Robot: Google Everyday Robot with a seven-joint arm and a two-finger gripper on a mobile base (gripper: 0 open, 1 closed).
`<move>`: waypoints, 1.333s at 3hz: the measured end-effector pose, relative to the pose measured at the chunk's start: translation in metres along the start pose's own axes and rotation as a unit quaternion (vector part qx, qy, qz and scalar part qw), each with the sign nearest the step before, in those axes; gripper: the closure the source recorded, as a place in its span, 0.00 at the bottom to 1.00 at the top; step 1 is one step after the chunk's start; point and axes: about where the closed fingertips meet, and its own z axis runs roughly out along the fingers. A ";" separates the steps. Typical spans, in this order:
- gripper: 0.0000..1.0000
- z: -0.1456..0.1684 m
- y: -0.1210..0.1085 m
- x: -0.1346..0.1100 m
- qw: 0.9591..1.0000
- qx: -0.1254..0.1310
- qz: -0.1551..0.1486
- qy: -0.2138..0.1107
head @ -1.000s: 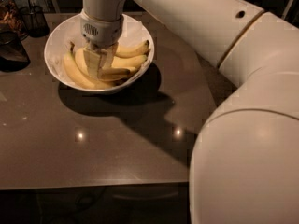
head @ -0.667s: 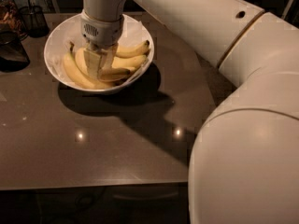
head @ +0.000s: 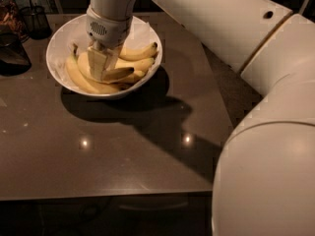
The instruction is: Pick banana from white bowl
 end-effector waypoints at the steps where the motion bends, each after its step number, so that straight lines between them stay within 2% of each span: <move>1: 1.00 -0.031 0.005 0.001 0.998 0.000 -0.035 -0.053; 2: 1.00 -0.054 0.008 0.002 0.994 -0.001 -0.064 -0.089; 3: 1.00 -0.055 0.008 0.002 0.993 -0.001 -0.069 -0.091; 4: 0.81 -0.055 0.008 0.002 0.993 -0.001 -0.069 -0.091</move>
Offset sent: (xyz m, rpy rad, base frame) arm -0.0174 -0.0266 0.0805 0.2354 -0.1472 0.1784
